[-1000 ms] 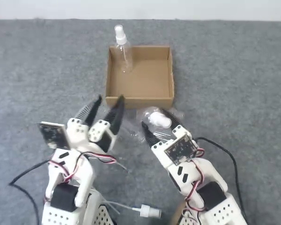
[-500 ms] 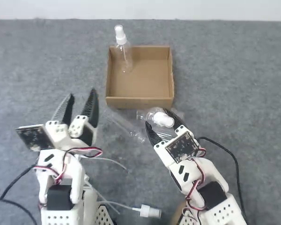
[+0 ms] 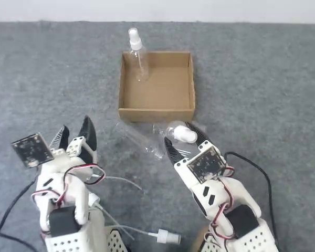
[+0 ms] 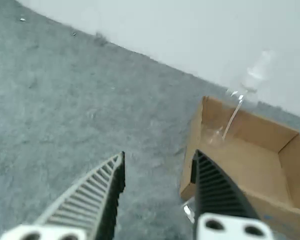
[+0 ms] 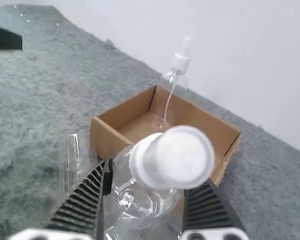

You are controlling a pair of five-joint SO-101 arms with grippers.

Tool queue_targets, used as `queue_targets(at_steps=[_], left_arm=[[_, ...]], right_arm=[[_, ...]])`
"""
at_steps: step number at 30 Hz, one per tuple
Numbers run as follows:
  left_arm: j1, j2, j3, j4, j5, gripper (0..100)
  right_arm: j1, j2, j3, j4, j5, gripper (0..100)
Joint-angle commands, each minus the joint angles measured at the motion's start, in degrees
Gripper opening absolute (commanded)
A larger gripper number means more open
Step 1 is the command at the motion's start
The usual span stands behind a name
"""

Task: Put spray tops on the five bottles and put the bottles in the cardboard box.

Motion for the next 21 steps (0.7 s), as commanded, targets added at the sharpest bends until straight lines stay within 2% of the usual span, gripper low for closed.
queue_targets(at_steps=[1,8,21], left_arm=[[-0.88,-0.97,1.01,-2.55,-0.35,21],[-1.05,-0.97,4.00,-7.91,-0.35,21],[-1.05,-0.97,5.49,-9.85,-0.70,21]], right_arm=[[0.48,-0.48,-7.30,0.22,-0.18,0.6],[0.40,2.77,-14.77,0.13,1.49,0.6],[0.40,30.81,-35.43,-0.48,2.11,0.6]])
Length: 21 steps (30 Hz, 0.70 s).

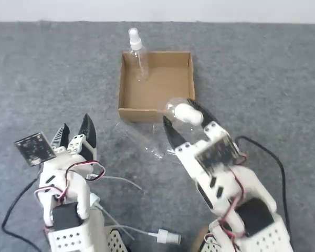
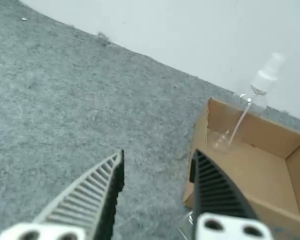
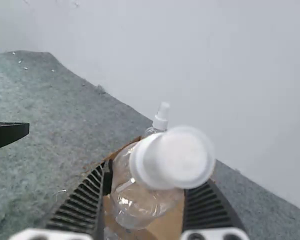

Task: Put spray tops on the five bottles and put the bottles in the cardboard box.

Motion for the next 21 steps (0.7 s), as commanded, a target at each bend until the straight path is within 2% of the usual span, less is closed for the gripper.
queue_targets(at_steps=[1,11,21], left_arm=[[-0.35,-0.97,-0.66,-1.85,-0.70,21],[-0.35,-0.97,-0.57,-1.76,-0.79,21],[-0.44,-0.97,-0.22,-1.85,-0.79,21]], right_arm=[[0.31,9.01,-8.53,-0.48,0.79,0.7],[0.31,31.52,-19.60,-6.29,0.35,0.7],[0.31,55.16,-35.60,-6.64,0.35,0.7]])
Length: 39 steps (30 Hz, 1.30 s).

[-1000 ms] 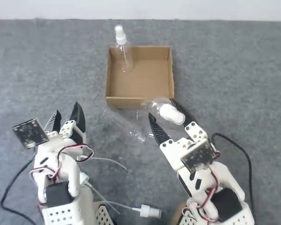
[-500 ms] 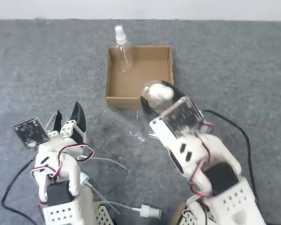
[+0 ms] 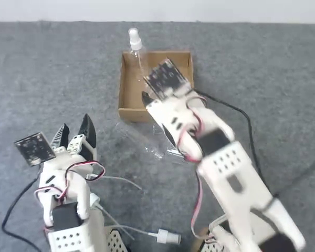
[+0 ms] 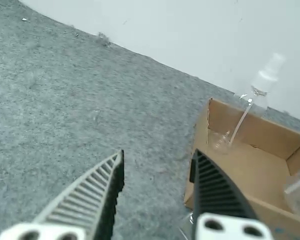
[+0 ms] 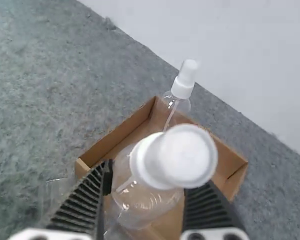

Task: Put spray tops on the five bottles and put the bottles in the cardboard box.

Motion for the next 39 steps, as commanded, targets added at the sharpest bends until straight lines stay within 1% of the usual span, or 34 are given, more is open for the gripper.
queue_targets(at_steps=[1,4,9,14,18,22,36,39], left_arm=[[-0.26,-0.97,-0.22,-1.85,-0.79,21],[-0.44,-0.97,-0.22,-1.85,-0.79,21],[-3.69,-0.97,-0.13,-2.11,-0.79,21],[-3.78,-0.97,-0.13,-2.11,-0.79,21],[-3.78,-0.97,-0.13,-2.11,-0.79,21],[-3.78,-0.97,-0.13,-2.11,-0.79,21],[-3.87,-0.97,-0.13,-2.11,-0.79,21],[-3.87,-0.97,-0.13,-2.02,-0.79,21]], right_arm=[[0.40,6.11,-10.37,-1.19,0.26,0.7],[0.40,12.35,-15.91,-1.01,0.26,0.7],[0.57,20.79,-23.74,-1.01,0.26,0.7],[0.48,27.91,-30.07,-1.01,0.18,0.7],[0.57,32.92,-35.08,-1.45,-3.78,0.7],[0.66,37.85,-40.09,-1.01,-5.27,0.7],[0.75,49.19,-47.82,-1.54,-5.36,0.7],[0.75,51.65,-48.53,-3.65,-5.45,0.7]])
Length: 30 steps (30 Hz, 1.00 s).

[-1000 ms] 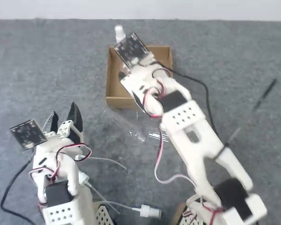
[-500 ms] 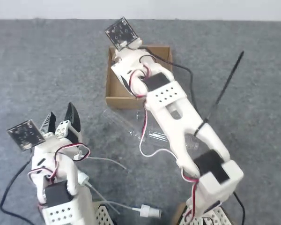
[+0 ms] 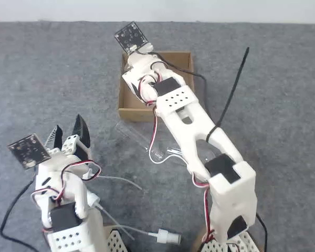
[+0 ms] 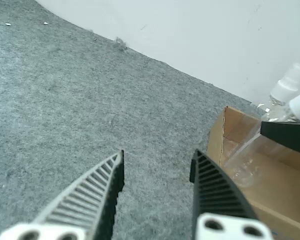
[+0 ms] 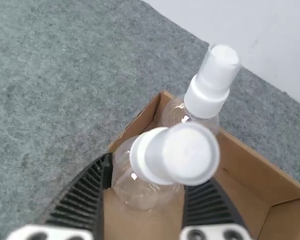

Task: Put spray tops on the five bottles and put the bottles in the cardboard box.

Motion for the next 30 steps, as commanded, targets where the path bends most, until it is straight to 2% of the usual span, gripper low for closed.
queue_targets(at_steps=[1,14,30], left_arm=[[-0.44,-0.97,-0.13,-1.93,-0.70,21],[-0.44,-0.97,-0.04,-1.85,-0.70,21],[-0.44,-0.97,-0.04,-1.85,-0.79,21]], right_arm=[[0.75,0.22,-4.48,-4.26,-0.62,0.7],[0.84,6.37,-4.48,-10.07,-0.53,0.7],[0.84,7.43,-4.66,-7.78,0.00,1.2]])
